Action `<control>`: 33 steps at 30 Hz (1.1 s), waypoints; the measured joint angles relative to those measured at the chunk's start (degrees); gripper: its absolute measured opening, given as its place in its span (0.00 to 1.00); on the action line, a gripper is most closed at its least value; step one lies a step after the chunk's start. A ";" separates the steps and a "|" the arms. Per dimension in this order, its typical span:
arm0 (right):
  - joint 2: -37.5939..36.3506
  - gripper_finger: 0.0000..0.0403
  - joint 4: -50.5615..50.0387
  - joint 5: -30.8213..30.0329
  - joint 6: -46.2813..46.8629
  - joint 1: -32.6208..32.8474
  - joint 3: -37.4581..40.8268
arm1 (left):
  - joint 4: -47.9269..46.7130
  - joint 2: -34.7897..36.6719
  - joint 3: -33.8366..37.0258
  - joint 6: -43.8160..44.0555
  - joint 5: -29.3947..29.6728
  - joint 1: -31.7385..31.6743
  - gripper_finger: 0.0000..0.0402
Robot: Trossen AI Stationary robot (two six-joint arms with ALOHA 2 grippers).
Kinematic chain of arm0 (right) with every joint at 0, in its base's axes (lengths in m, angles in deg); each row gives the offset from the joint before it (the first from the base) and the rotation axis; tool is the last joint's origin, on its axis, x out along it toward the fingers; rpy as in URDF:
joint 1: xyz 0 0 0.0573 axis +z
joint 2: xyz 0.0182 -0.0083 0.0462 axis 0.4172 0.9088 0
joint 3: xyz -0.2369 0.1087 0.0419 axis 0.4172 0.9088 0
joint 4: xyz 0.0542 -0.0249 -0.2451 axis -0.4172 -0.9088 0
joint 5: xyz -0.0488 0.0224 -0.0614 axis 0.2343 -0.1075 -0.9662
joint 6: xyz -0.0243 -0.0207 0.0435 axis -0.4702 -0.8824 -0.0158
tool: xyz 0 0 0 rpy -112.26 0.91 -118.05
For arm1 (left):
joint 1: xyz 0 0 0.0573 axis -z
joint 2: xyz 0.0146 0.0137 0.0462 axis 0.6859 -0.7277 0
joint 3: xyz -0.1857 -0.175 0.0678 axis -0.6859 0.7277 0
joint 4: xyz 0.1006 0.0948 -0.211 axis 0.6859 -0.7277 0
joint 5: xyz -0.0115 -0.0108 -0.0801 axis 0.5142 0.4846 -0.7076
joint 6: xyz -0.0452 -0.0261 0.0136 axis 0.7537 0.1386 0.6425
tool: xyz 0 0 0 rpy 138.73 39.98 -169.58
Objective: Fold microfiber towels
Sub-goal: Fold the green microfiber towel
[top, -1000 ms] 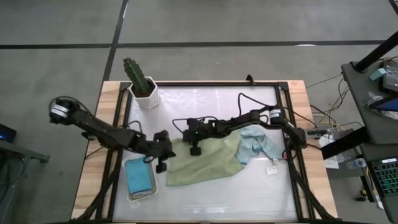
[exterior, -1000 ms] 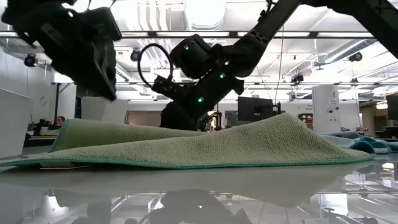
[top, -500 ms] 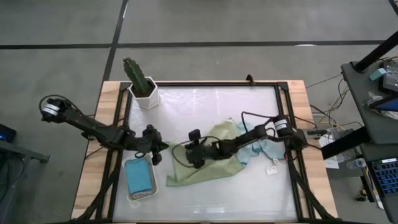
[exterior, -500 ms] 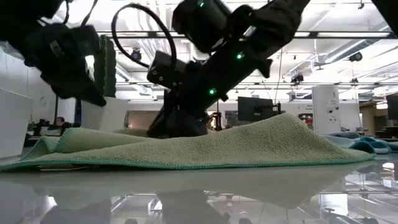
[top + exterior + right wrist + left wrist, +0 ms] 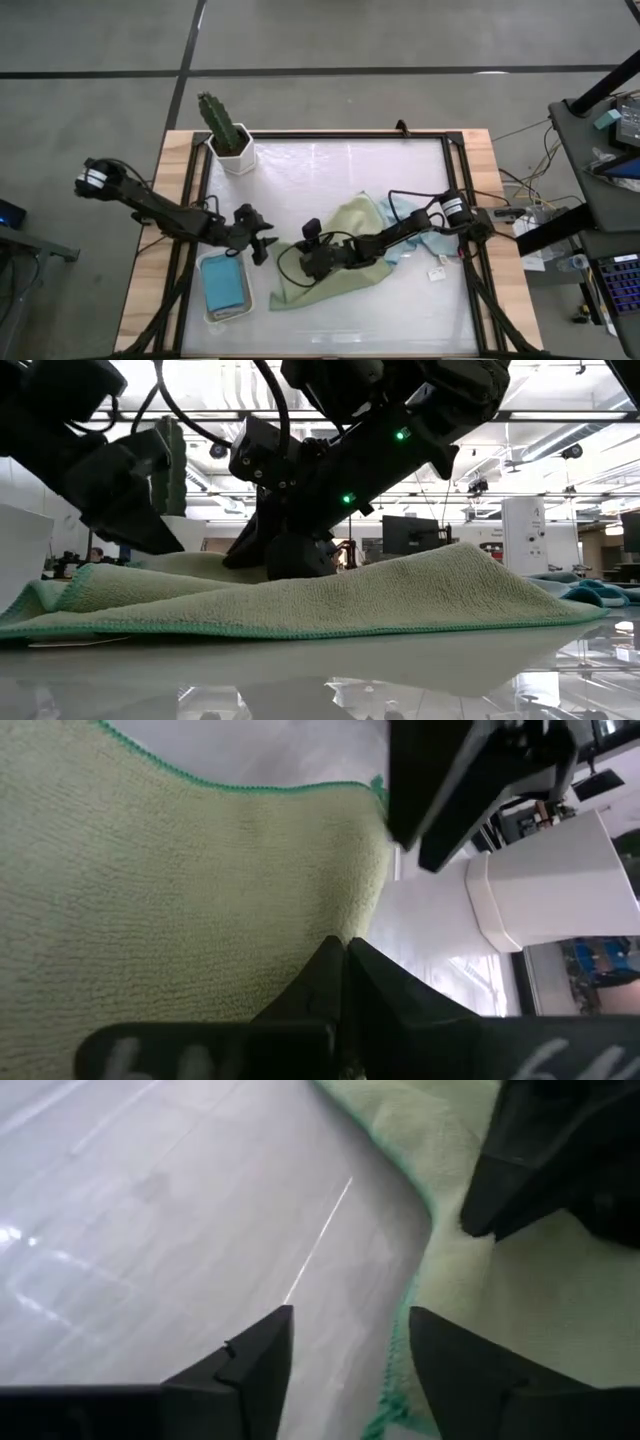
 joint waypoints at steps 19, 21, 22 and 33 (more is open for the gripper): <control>0.09 0.02 0.68 -3.39 0.59 0.09 0.04 | 5.24 -13.14 -2.10 -3.70 -6.01 0.00 0.16; 0.09 0.02 0.72 -3.44 0.57 0.09 0.04 | 5.16 -13.02 -2.10 -3.70 -6.07 0.00 0.06; 0.09 0.02 0.72 -3.45 0.59 0.07 0.04 | 5.16 -12.93 -2.10 -3.70 -6.08 0.00 0.03; -0.29 0.07 -0.18 2.96 5.61 -1.16 0.04 | 5.12 -11.91 -2.91 -4.24 -6.08 0.00 0.00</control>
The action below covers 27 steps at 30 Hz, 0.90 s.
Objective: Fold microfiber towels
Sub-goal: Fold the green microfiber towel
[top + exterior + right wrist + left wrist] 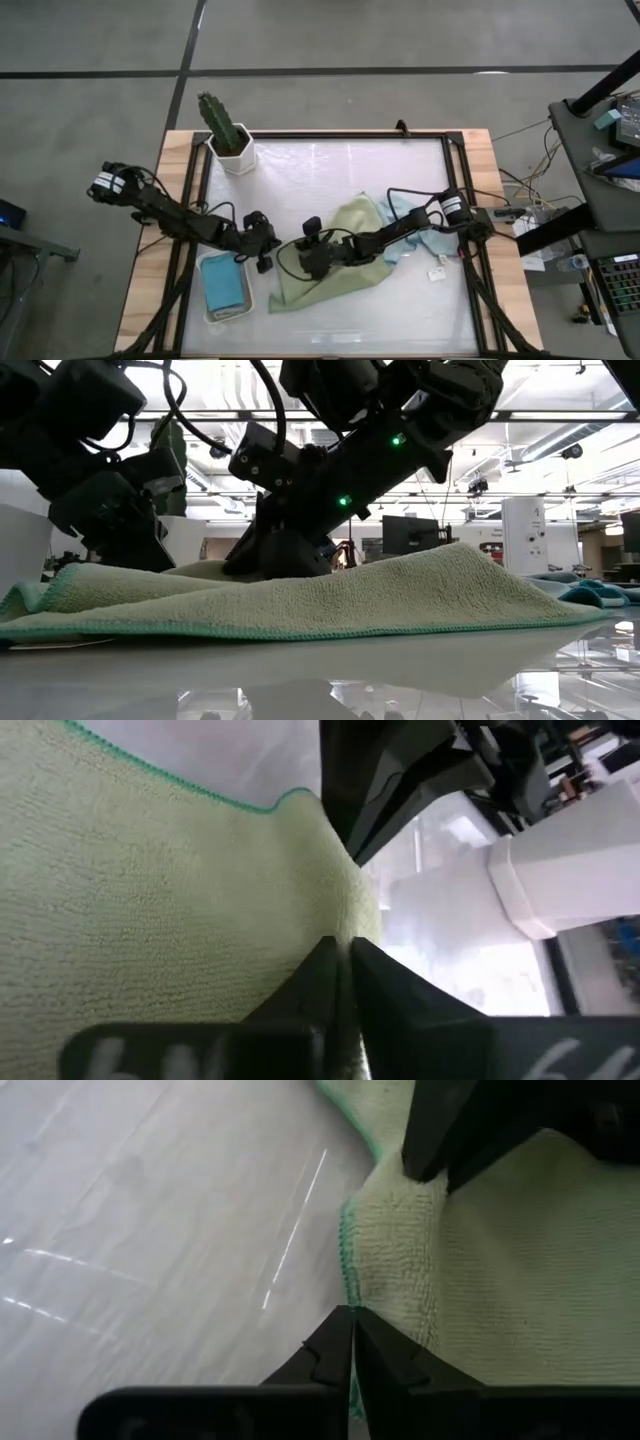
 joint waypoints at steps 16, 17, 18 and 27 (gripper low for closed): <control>-7.48 0.34 -9.81 0.08 8.32 -2.91 0.07 | -8.18 3.32 -0.11 0.47 4.43 -3.07 0.00; -8.21 0.34 -10.64 0.07 8.72 -3.08 0.07 | -9.63 4.10 -0.11 0.45 4.74 -3.70 0.00; -8.76 0.34 -11.84 0.05 9.16 -3.19 0.07 | -11.28 4.80 -0.11 0.36 5.10 -4.24 0.00; -11.38 0.34 -17.58 0.03 12.82 -3.80 0.17 | -10.70 10.16 -0.07 -5.82 -1.11 -6.31 0.00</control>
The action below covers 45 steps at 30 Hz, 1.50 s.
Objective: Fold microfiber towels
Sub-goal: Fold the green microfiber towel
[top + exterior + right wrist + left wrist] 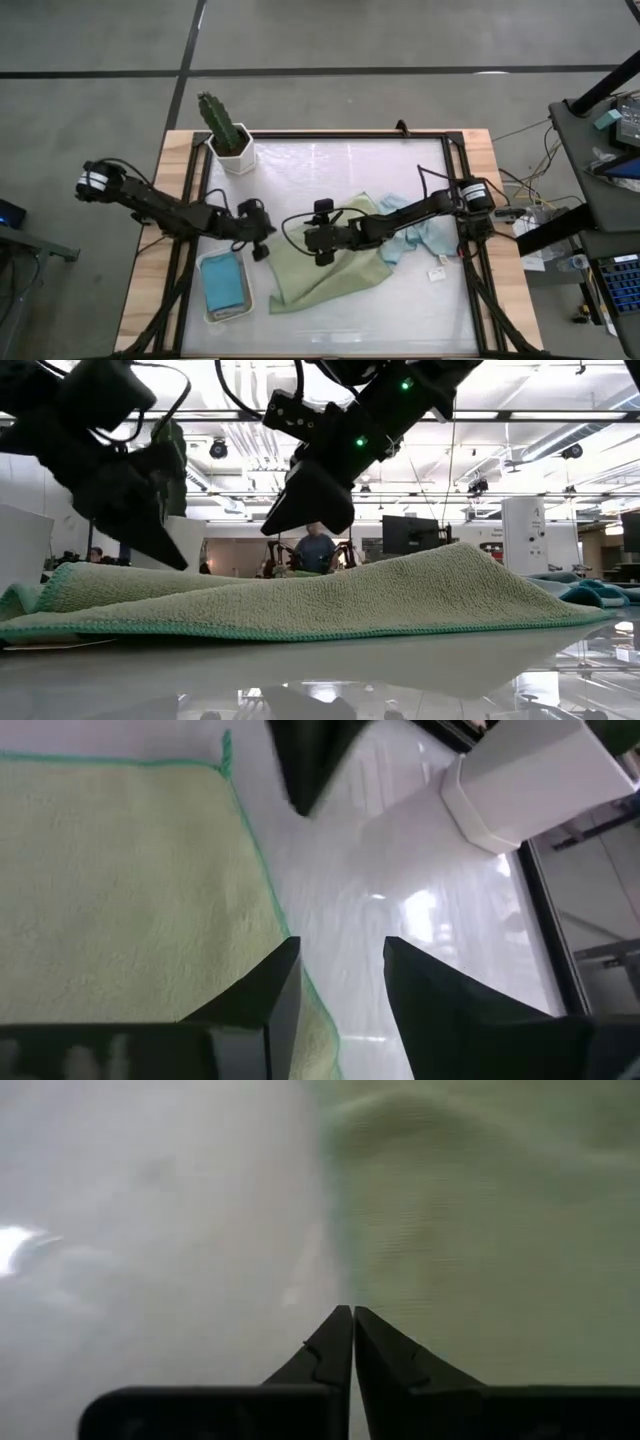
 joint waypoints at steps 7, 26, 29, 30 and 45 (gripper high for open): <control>0.00 0.33 -0.33 0.03 0.82 0.02 0.13 | 6.70 -3.20 0.15 -1.45 -10.09 0.15 0.00; 0.02 0.34 -0.26 0.01 1.33 0.02 0.63 | -3.18 -13.12 -0.83 4.68 0.79 -3.52 0.00; 0.02 0.34 -0.25 0.01 1.32 0.02 0.63 | -7.34 -11.16 -0.66 4.32 5.87 -4.98 0.00; 0.02 0.33 -0.25 0.01 1.33 0.02 0.63 | -7.93 -10.49 -0.66 3.68 7.39 -5.55 0.00; 0.00 0.34 -5.03 0.03 2.62 0.02 0.70 | -9.41 -2.65 -3.16 -1.35 8.22 -9.35 0.00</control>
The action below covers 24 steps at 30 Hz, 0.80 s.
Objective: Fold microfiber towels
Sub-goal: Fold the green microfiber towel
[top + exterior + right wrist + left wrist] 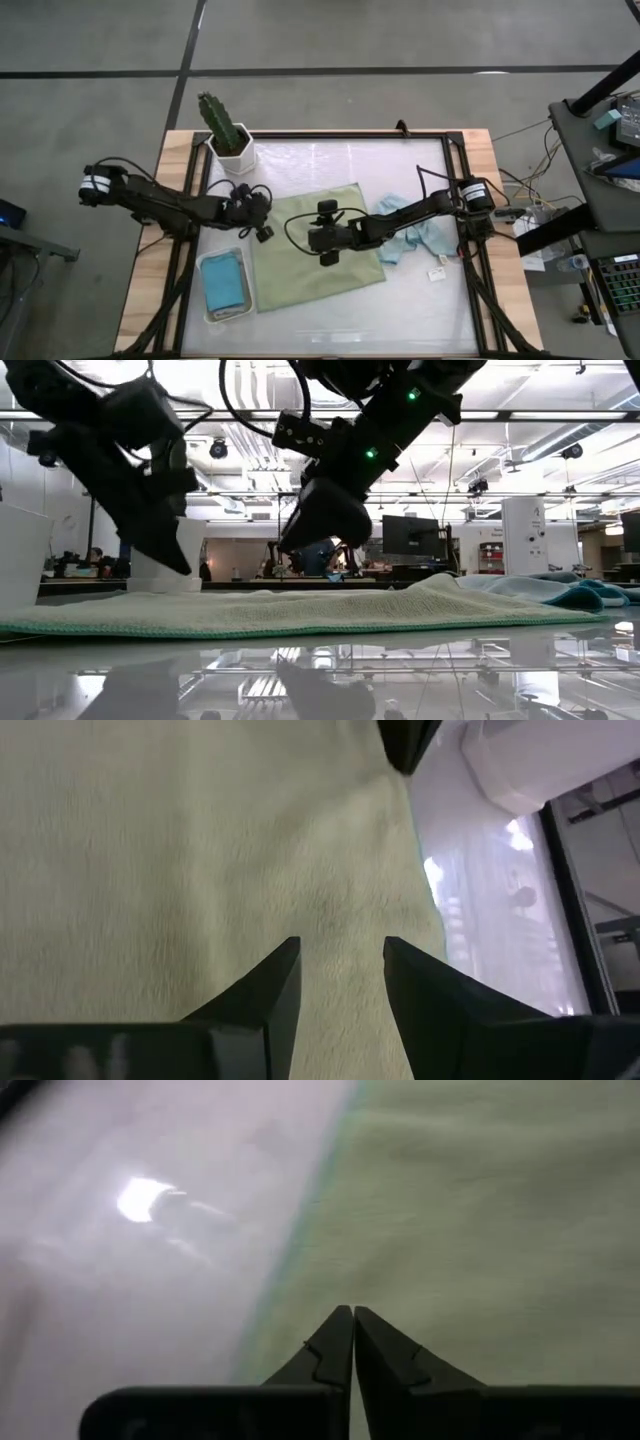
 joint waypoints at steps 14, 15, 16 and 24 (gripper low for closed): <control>-0.42 0.29 -11.32 0.11 3.27 0.02 0.11 | 3.38 -6.13 0.29 3.30 -8.54 1.64 0.00; -0.42 0.29 -11.50 0.13 3.33 0.02 0.11 | 3.96 -7.23 0.21 3.30 -7.18 1.59 0.00; -0.42 0.29 -11.62 0.14 3.47 0.02 0.11 | 4.34 -8.21 0.13 3.30 -5.93 1.43 0.00; -0.42 0.28 -11.66 0.22 3.23 0.00 0.11 | 4.65 -13.12 -0.95 3.24 0.45 -0.60 0.00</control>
